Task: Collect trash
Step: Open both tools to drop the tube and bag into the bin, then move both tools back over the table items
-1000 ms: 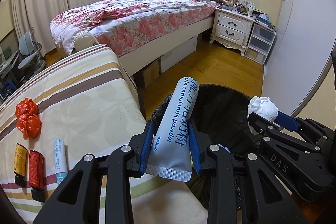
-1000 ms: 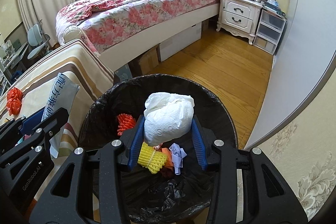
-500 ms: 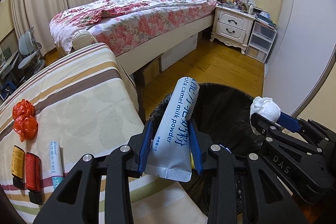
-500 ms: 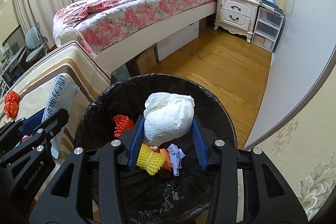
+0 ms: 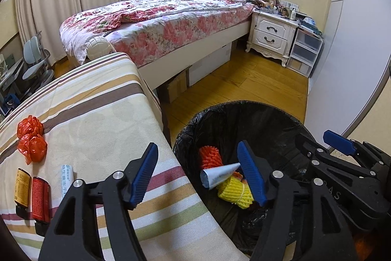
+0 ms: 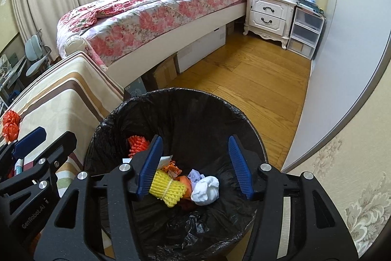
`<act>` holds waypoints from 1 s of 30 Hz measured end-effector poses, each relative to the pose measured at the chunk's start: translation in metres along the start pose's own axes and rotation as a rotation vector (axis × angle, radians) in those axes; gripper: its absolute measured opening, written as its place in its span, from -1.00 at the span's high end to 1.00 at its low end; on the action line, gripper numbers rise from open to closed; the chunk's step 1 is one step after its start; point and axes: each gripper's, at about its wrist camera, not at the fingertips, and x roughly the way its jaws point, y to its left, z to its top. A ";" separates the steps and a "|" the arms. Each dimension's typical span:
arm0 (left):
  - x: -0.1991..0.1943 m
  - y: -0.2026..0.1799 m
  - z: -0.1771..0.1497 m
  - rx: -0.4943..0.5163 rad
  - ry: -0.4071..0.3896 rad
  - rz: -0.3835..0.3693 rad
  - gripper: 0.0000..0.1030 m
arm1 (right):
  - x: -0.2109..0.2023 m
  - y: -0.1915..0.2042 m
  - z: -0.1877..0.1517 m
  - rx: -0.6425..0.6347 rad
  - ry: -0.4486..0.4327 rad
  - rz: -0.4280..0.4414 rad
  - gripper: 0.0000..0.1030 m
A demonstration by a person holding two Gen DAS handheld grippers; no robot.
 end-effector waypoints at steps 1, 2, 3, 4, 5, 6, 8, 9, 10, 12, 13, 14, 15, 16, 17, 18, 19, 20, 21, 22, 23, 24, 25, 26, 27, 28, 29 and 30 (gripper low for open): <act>-0.001 0.001 0.000 -0.004 -0.002 0.002 -0.34 | 0.000 0.000 0.000 0.001 -0.002 -0.003 -0.14; -0.002 0.002 0.001 -0.008 -0.005 0.006 -0.37 | -0.001 -0.001 0.001 0.003 -0.003 -0.006 -0.17; -0.003 0.003 0.001 -0.012 -0.009 0.008 -0.38 | -0.001 -0.001 0.001 0.005 -0.005 -0.009 -0.18; -0.005 0.004 0.002 -0.015 -0.013 0.009 -0.40 | -0.002 -0.002 0.001 0.007 -0.008 -0.012 -0.24; -0.007 0.005 0.002 -0.018 -0.017 0.012 -0.43 | -0.003 -0.002 0.001 0.010 -0.010 -0.015 -0.30; -0.009 0.006 0.003 -0.021 -0.021 0.019 -0.46 | -0.004 -0.003 0.000 0.012 -0.013 -0.019 -0.31; -0.012 0.009 0.003 -0.022 -0.027 0.026 -0.48 | -0.005 -0.002 0.001 0.015 -0.014 -0.022 -0.37; -0.014 0.010 0.003 -0.024 -0.028 0.026 -0.49 | -0.005 -0.002 0.001 0.017 -0.016 -0.023 -0.41; -0.015 0.011 0.003 -0.026 -0.029 0.027 -0.50 | -0.006 -0.001 0.001 0.017 -0.020 -0.026 -0.47; -0.018 0.014 0.002 -0.032 -0.031 0.028 -0.50 | -0.008 0.000 0.001 0.015 -0.025 -0.032 -0.51; -0.019 0.016 0.002 -0.034 -0.031 0.028 -0.50 | -0.009 0.002 0.001 0.014 -0.026 -0.033 -0.51; -0.020 0.017 0.001 -0.037 -0.032 0.031 -0.50 | -0.010 0.002 0.001 0.013 -0.027 -0.033 -0.52; -0.022 0.019 0.000 -0.039 -0.033 0.035 -0.51 | -0.011 0.003 0.001 0.014 -0.029 -0.033 -0.53; -0.023 0.021 0.000 -0.042 -0.035 0.041 -0.51 | -0.012 0.004 0.002 0.015 -0.031 -0.033 -0.55; -0.025 0.023 -0.001 -0.044 -0.037 0.045 -0.52 | -0.014 0.004 0.001 0.016 -0.033 -0.033 -0.57; -0.027 0.026 -0.002 -0.047 -0.039 0.047 -0.53 | -0.015 0.006 0.002 0.016 -0.034 -0.033 -0.58; -0.029 0.029 -0.002 -0.051 -0.040 0.052 -0.53 | -0.016 0.008 0.001 0.017 -0.034 -0.031 -0.61; -0.030 0.034 -0.003 -0.057 -0.040 0.056 -0.54 | -0.016 0.009 0.001 0.018 -0.034 -0.030 -0.62; -0.032 0.038 -0.004 -0.065 -0.041 0.061 -0.56 | -0.016 0.011 0.001 0.017 -0.033 -0.026 -0.62; -0.034 0.041 -0.004 -0.072 -0.041 0.067 -0.56 | -0.017 0.014 0.000 0.016 -0.032 -0.023 -0.62; -0.036 0.044 -0.005 -0.079 -0.041 0.076 -0.57 | -0.017 0.016 0.000 0.014 -0.032 -0.020 -0.63; -0.038 0.049 -0.006 -0.086 -0.041 0.083 -0.57 | -0.018 0.019 -0.001 0.011 -0.032 -0.017 -0.63; -0.040 0.054 -0.007 -0.093 -0.042 0.089 -0.57 | -0.018 0.023 -0.001 0.007 -0.031 -0.012 -0.63; -0.042 0.058 -0.008 -0.100 -0.043 0.097 -0.57 | -0.019 0.027 -0.002 0.001 -0.030 -0.007 -0.63; -0.045 0.063 -0.009 -0.107 -0.045 0.106 -0.57 | -0.020 0.031 -0.003 -0.004 -0.029 -0.003 -0.63; -0.048 0.068 -0.009 -0.112 -0.046 0.116 -0.57 | -0.021 0.036 -0.004 -0.013 -0.029 0.003 -0.63; -0.050 0.073 -0.011 -0.117 -0.047 0.124 -0.57 | -0.022 0.040 -0.004 -0.021 -0.028 0.009 -0.63; -0.052 0.078 -0.012 -0.123 -0.048 0.132 -0.57 | -0.023 0.045 -0.005 -0.029 -0.027 0.015 -0.63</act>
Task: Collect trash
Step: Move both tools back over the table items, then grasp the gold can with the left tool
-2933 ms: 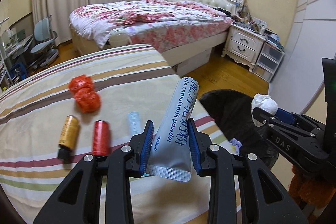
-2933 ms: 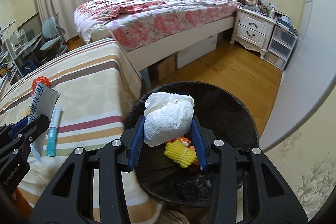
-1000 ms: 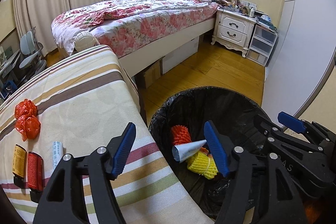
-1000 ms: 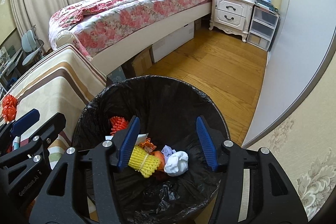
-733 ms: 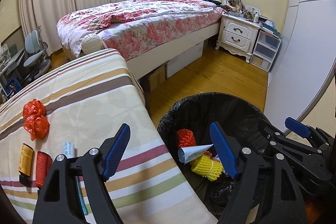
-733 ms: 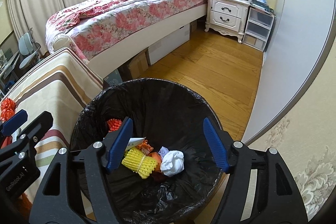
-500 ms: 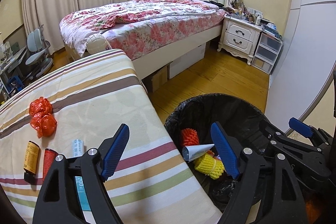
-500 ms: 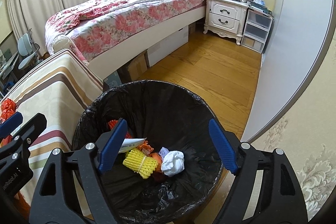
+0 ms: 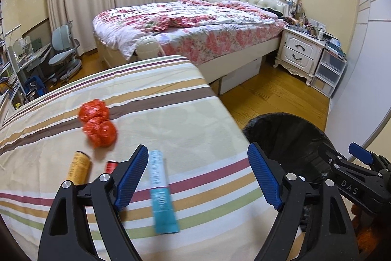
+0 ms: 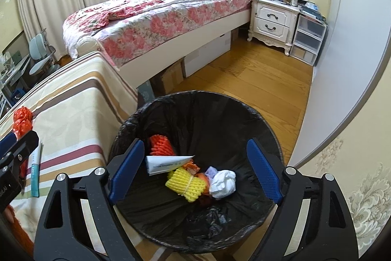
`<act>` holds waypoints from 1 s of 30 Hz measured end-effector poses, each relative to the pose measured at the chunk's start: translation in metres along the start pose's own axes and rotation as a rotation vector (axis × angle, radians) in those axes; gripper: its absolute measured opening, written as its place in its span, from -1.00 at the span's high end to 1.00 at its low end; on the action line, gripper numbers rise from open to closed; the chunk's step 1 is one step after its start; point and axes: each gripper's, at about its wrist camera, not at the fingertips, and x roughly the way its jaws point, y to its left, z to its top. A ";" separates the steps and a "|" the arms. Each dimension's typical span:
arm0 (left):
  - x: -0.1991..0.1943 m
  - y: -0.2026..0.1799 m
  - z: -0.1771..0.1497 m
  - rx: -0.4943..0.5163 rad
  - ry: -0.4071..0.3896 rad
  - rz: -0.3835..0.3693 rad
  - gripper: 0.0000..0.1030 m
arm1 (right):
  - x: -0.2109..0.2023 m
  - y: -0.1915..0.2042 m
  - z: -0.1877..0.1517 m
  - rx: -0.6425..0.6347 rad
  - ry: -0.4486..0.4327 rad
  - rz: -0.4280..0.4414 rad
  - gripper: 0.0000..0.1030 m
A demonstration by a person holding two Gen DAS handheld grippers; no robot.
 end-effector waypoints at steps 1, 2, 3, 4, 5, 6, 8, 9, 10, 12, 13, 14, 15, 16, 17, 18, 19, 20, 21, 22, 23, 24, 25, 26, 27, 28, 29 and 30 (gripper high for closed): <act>-0.002 0.006 -0.001 -0.006 -0.001 0.009 -0.57 | -0.001 0.005 -0.001 -0.008 0.001 0.007 -0.63; -0.004 0.011 -0.002 -0.011 -0.002 0.019 -0.57 | -0.002 0.010 -0.001 -0.015 0.003 0.014 -0.63; -0.005 0.016 -0.003 -0.017 -0.002 0.029 -0.57 | -0.002 0.015 -0.002 -0.025 0.004 0.022 -0.63; -0.007 0.021 -0.004 -0.023 -0.003 0.038 -0.57 | -0.002 0.022 -0.002 -0.035 0.005 0.030 -0.63; -0.008 0.027 -0.006 -0.028 -0.003 0.047 -0.57 | -0.003 0.028 -0.003 -0.045 0.007 0.039 -0.63; -0.010 0.032 -0.008 -0.032 -0.005 0.057 -0.57 | -0.004 0.032 -0.004 -0.052 0.007 0.046 -0.63; -0.013 0.044 -0.010 -0.041 -0.009 0.080 -0.57 | -0.006 0.044 -0.004 -0.071 0.010 0.063 -0.63; -0.014 0.050 -0.012 -0.047 -0.009 0.090 -0.57 | -0.006 0.050 -0.005 -0.080 0.012 0.071 -0.63; -0.015 0.057 -0.014 -0.056 -0.009 0.099 -0.57 | -0.007 0.057 -0.006 -0.090 0.014 0.080 -0.63; -0.018 0.070 -0.016 -0.073 -0.008 0.117 -0.57 | -0.008 0.070 -0.008 -0.112 0.017 0.098 -0.63; -0.018 0.076 -0.017 -0.080 -0.006 0.128 -0.57 | -0.009 0.075 -0.009 -0.120 0.018 0.104 -0.63; -0.018 0.083 -0.019 -0.085 -0.004 0.139 -0.57 | -0.010 0.080 -0.010 -0.128 0.019 0.112 -0.63; -0.019 0.089 -0.020 -0.091 -0.002 0.150 -0.57 | -0.011 0.086 -0.011 -0.138 0.020 0.120 -0.63; -0.019 0.095 -0.021 -0.097 0.001 0.159 -0.57 | -0.011 0.093 -0.011 -0.151 0.021 0.128 -0.63; -0.019 0.100 -0.023 -0.104 0.005 0.166 -0.57 | -0.012 0.098 -0.012 -0.160 0.022 0.134 -0.63; -0.019 0.105 -0.025 -0.111 0.011 0.171 -0.57 | -0.012 0.102 -0.012 -0.167 0.023 0.139 -0.63; -0.019 0.109 -0.027 -0.119 0.016 0.176 -0.57 | -0.013 0.107 -0.013 -0.176 0.023 0.146 -0.63; -0.019 0.115 -0.029 -0.125 0.022 0.180 -0.57 | -0.014 0.112 -0.014 -0.185 0.024 0.153 -0.63; -0.018 0.119 -0.031 -0.129 0.028 0.184 -0.57 | -0.015 0.116 -0.014 -0.192 0.024 0.158 -0.63; -0.017 0.122 -0.032 -0.130 0.033 0.187 -0.57 | -0.015 0.121 -0.015 -0.201 0.025 0.164 -0.63; -0.017 0.124 -0.034 -0.130 0.037 0.190 -0.54 | -0.015 0.125 -0.015 -0.209 0.025 0.169 -0.63; -0.016 0.128 -0.035 -0.129 0.042 0.192 -0.49 | -0.016 0.130 -0.015 -0.221 0.026 0.176 -0.63; -0.015 0.129 -0.036 -0.128 0.049 0.191 -0.46 | -0.017 0.134 -0.017 -0.228 0.026 0.180 -0.63; -0.014 0.131 -0.037 -0.126 0.055 0.189 -0.42 | -0.018 0.138 -0.018 -0.238 0.027 0.185 -0.63; -0.013 0.132 -0.038 -0.123 0.062 0.189 -0.38 | -0.018 0.142 -0.018 -0.246 0.028 0.189 -0.63; -0.011 0.132 -0.038 -0.120 0.069 0.187 -0.34 | -0.018 0.144 -0.020 -0.252 0.030 0.193 -0.63; -0.009 0.133 -0.039 -0.116 0.078 0.181 -0.26 | -0.018 0.148 -0.021 -0.259 0.031 0.197 -0.63; -0.008 0.134 -0.040 -0.113 0.087 0.175 -0.20 | -0.019 0.150 -0.022 -0.264 0.032 0.199 -0.63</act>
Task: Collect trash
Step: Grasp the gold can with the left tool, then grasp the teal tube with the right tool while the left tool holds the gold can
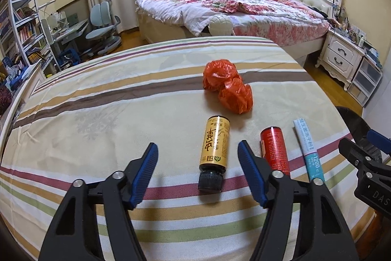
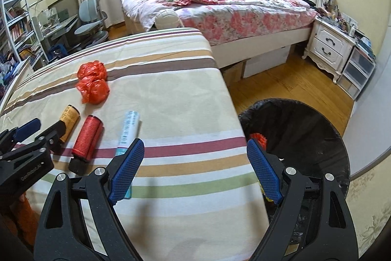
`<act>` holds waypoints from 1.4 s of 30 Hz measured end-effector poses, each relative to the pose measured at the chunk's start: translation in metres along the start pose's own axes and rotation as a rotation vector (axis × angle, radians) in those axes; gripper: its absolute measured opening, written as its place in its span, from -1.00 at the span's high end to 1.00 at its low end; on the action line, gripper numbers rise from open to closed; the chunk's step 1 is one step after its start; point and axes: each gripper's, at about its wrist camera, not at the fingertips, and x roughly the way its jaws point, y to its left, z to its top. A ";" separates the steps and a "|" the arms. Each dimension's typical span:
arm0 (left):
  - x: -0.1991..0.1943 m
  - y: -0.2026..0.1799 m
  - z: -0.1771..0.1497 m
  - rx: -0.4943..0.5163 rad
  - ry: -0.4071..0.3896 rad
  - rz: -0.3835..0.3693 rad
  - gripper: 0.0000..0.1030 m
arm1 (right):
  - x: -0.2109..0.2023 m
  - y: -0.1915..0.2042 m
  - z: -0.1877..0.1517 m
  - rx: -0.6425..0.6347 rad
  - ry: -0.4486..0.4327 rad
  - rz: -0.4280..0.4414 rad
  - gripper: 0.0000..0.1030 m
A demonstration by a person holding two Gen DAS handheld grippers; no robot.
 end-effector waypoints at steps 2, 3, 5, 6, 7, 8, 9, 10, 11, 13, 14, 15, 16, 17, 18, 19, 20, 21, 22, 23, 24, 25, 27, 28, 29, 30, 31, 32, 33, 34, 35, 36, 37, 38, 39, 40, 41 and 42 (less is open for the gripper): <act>0.004 0.000 -0.001 0.007 0.017 -0.010 -0.03 | 0.000 0.005 0.000 -0.010 0.003 0.005 -0.63; 0.005 0.001 -0.002 0.010 0.027 -0.018 0.09 | 0.001 0.007 0.000 -0.015 0.005 0.008 -0.63; 0.009 0.004 -0.004 0.004 0.050 -0.054 0.35 | 0.000 0.011 -0.001 -0.024 0.008 0.010 -0.63; 0.010 0.005 -0.005 -0.001 0.059 -0.062 0.43 | 0.000 0.013 -0.001 -0.027 0.009 0.012 -0.63; 0.009 0.005 -0.005 0.000 0.053 -0.060 0.46 | 0.000 0.014 -0.001 -0.030 0.010 0.013 -0.63; 0.008 0.006 -0.006 0.004 0.052 -0.063 0.51 | 0.000 0.016 -0.001 -0.032 0.010 0.014 -0.63; 0.007 0.006 -0.007 0.007 0.051 -0.066 0.51 | 0.000 0.018 -0.001 -0.036 0.011 0.017 -0.63; 0.007 0.007 -0.008 0.005 0.050 -0.070 0.51 | 0.001 0.020 0.000 -0.039 0.013 0.019 -0.63; 0.006 0.009 -0.008 0.001 0.050 -0.073 0.51 | 0.001 0.022 0.000 -0.043 0.013 0.021 -0.63; 0.003 0.012 -0.009 -0.009 0.046 -0.075 0.51 | 0.001 0.026 0.000 -0.051 0.014 0.026 -0.63; 0.002 0.014 -0.010 -0.011 0.043 -0.072 0.51 | 0.001 0.029 0.000 -0.056 0.014 0.029 -0.63; 0.001 0.015 -0.010 -0.012 0.040 -0.069 0.51 | 0.001 0.032 0.000 -0.063 0.015 0.035 -0.63; 0.001 0.017 -0.010 -0.013 0.037 -0.065 0.51 | 0.000 0.034 -0.001 -0.069 0.014 0.037 -0.63; 0.000 0.019 -0.010 -0.017 0.036 -0.062 0.51 | 0.000 0.037 -0.002 -0.075 0.014 0.038 -0.63; 0.000 0.022 -0.011 -0.021 0.036 -0.060 0.51 | 0.000 0.040 -0.002 -0.083 0.013 0.040 -0.63; -0.001 0.024 -0.011 -0.026 0.036 -0.056 0.51 | 0.001 0.043 -0.003 -0.090 0.014 0.044 -0.61; -0.001 0.027 -0.011 -0.030 0.037 -0.053 0.51 | 0.002 0.045 -0.003 -0.095 0.016 0.047 -0.56; -0.001 0.029 -0.012 -0.035 0.037 -0.050 0.51 | 0.002 0.048 -0.004 -0.102 0.018 0.049 -0.52; -0.002 0.031 -0.013 -0.038 0.038 -0.047 0.51 | 0.004 0.051 -0.004 -0.109 0.022 0.052 -0.47; -0.002 0.033 -0.014 -0.041 0.039 -0.044 0.51 | 0.005 0.054 -0.005 -0.116 0.028 0.054 -0.43; -0.002 0.035 -0.014 -0.044 0.039 -0.041 0.51 | 0.006 0.055 -0.006 -0.121 0.032 0.055 -0.38; -0.002 0.036 -0.014 -0.047 0.039 -0.040 0.51 | 0.008 0.057 -0.006 -0.126 0.039 0.056 -0.24; -0.003 0.038 -0.015 -0.051 0.037 -0.039 0.52 | 0.012 0.059 -0.008 -0.132 0.056 0.059 -0.04; -0.004 0.038 -0.015 -0.052 0.036 -0.038 0.52 | 0.014 0.060 -0.009 -0.132 0.062 0.060 0.08; -0.004 0.038 -0.015 -0.053 0.036 -0.038 0.51 | 0.015 0.059 -0.011 -0.130 0.066 0.066 0.15; -0.003 0.038 -0.015 -0.055 0.037 -0.039 0.52 | 0.014 0.059 -0.011 -0.125 0.062 0.072 0.18; -0.003 0.039 -0.015 -0.058 0.038 -0.039 0.52 | 0.014 0.058 -0.012 -0.122 0.062 0.072 0.23; -0.002 0.039 -0.015 -0.060 0.039 -0.040 0.51 | 0.013 0.058 -0.012 -0.121 0.060 0.070 0.32; -0.002 0.040 -0.015 -0.062 0.040 -0.040 0.51 | 0.013 0.058 -0.012 -0.121 0.058 0.068 0.37; -0.003 0.040 -0.015 -0.062 0.039 -0.041 0.51 | 0.013 0.057 -0.012 -0.119 0.057 0.071 0.50; -0.003 0.040 -0.015 -0.062 0.039 -0.041 0.51 | 0.013 0.057 -0.012 -0.119 0.057 0.070 0.59; -0.003 0.040 -0.015 -0.062 0.039 -0.040 0.51 | 0.012 0.057 -0.012 -0.119 0.058 0.070 0.61; -0.003 0.040 -0.015 -0.062 0.039 -0.041 0.51 | 0.012 0.057 -0.012 -0.116 0.057 0.073 0.61; -0.003 0.040 -0.015 -0.063 0.040 -0.041 0.51 | 0.012 0.057 -0.013 -0.115 0.057 0.074 0.62; -0.003 0.040 -0.015 -0.063 0.039 -0.040 0.51 | 0.012 0.057 -0.012 -0.116 0.056 0.073 0.62; -0.003 0.041 -0.015 -0.064 0.038 -0.040 0.51 | 0.012 0.056 -0.013 -0.116 0.056 0.073 0.62; -0.003 0.041 -0.015 -0.066 0.037 -0.040 0.51 | 0.012 0.056 -0.013 -0.115 0.056 0.074 0.63; -0.003 0.041 -0.014 -0.067 0.037 -0.039 0.51 | 0.012 0.056 -0.013 -0.114 0.055 0.075 0.63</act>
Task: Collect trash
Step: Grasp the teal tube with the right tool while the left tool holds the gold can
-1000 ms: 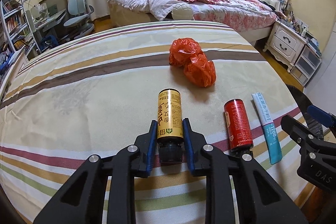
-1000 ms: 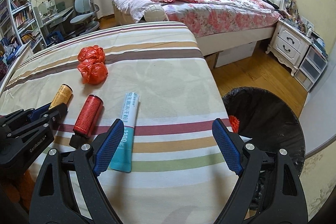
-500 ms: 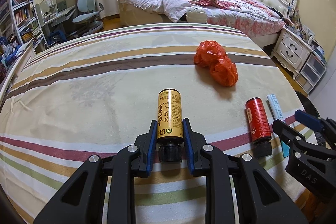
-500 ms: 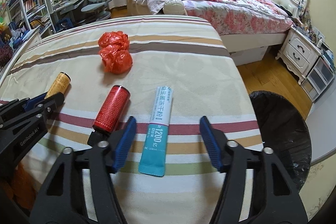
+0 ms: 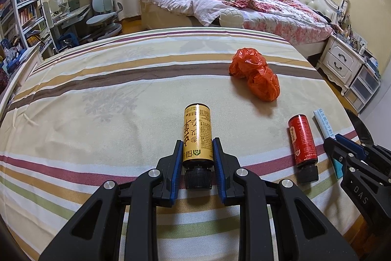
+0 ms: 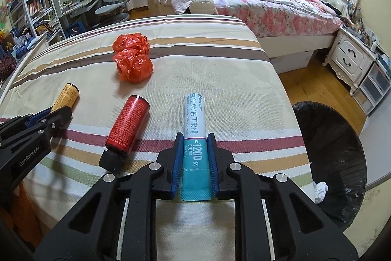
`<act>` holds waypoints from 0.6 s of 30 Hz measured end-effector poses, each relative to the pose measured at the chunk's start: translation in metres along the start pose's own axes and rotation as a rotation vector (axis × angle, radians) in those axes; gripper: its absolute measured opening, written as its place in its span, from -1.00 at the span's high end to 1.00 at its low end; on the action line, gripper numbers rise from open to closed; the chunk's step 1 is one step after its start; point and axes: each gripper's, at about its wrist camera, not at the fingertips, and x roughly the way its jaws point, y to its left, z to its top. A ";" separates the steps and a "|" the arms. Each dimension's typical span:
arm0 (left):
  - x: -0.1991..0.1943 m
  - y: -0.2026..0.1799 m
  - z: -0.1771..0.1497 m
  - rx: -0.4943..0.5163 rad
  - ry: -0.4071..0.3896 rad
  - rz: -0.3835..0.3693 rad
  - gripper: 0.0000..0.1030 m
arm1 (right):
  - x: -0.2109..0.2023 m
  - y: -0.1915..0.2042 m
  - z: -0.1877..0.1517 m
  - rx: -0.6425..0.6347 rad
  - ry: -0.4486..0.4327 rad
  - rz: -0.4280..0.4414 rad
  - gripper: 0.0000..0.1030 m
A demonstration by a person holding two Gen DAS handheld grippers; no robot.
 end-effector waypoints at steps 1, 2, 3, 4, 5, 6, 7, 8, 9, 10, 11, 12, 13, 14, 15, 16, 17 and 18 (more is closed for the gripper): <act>0.000 0.000 0.000 0.000 0.000 0.000 0.51 | 0.000 0.000 0.001 0.001 -0.001 0.001 0.63; -0.001 0.000 0.000 -0.001 -0.002 0.001 0.51 | 0.000 -0.001 0.001 0.004 -0.002 0.002 0.64; -0.001 0.000 0.000 -0.002 -0.003 0.001 0.51 | -0.001 -0.002 0.001 0.006 -0.004 0.002 0.64; -0.002 0.000 0.000 -0.003 -0.004 -0.001 0.51 | -0.002 -0.003 0.001 0.009 -0.007 0.000 0.64; -0.002 0.000 0.000 -0.004 -0.005 -0.003 0.51 | -0.003 -0.004 0.001 0.010 -0.009 -0.001 0.64; -0.003 -0.001 0.001 -0.005 -0.006 -0.005 0.51 | -0.003 -0.005 0.002 0.012 -0.011 -0.002 0.64; -0.004 -0.002 0.000 -0.004 -0.007 -0.007 0.51 | -0.004 -0.007 0.002 0.015 -0.013 -0.003 0.64; -0.004 -0.003 0.000 -0.003 -0.008 -0.009 0.51 | -0.005 -0.008 0.002 0.017 -0.015 -0.004 0.64; -0.005 -0.004 0.000 -0.002 -0.010 -0.010 0.51 | -0.006 -0.009 0.001 0.019 -0.018 -0.005 0.64; -0.005 -0.005 0.000 -0.001 -0.011 -0.012 0.51 | -0.007 -0.010 0.001 0.021 -0.020 -0.007 0.64; -0.006 -0.006 0.000 -0.001 -0.013 -0.014 0.52 | -0.009 -0.010 0.001 0.023 -0.023 -0.009 0.64; -0.007 -0.007 0.001 -0.001 -0.015 -0.016 0.51 | -0.010 -0.012 0.001 0.024 -0.025 -0.011 0.64; -0.007 -0.008 0.001 0.000 -0.018 -0.018 0.51 | -0.011 -0.013 0.001 0.027 -0.027 -0.012 0.64; -0.008 -0.009 0.001 0.000 -0.021 -0.020 0.51 | -0.012 -0.015 0.001 0.031 -0.030 -0.013 0.64; -0.010 -0.011 0.002 0.001 -0.023 -0.023 0.51 | -0.012 -0.016 0.001 0.034 -0.032 -0.014 0.64; -0.011 -0.012 0.002 0.002 -0.026 -0.025 0.51 | -0.013 -0.017 0.001 0.037 -0.034 -0.015 0.64; -0.012 -0.013 0.002 0.003 -0.030 -0.027 0.51 | -0.014 -0.019 0.001 0.041 -0.036 -0.016 0.64; -0.013 -0.015 0.002 0.004 -0.032 -0.029 0.52 | -0.015 -0.020 0.001 0.044 -0.037 -0.017 0.64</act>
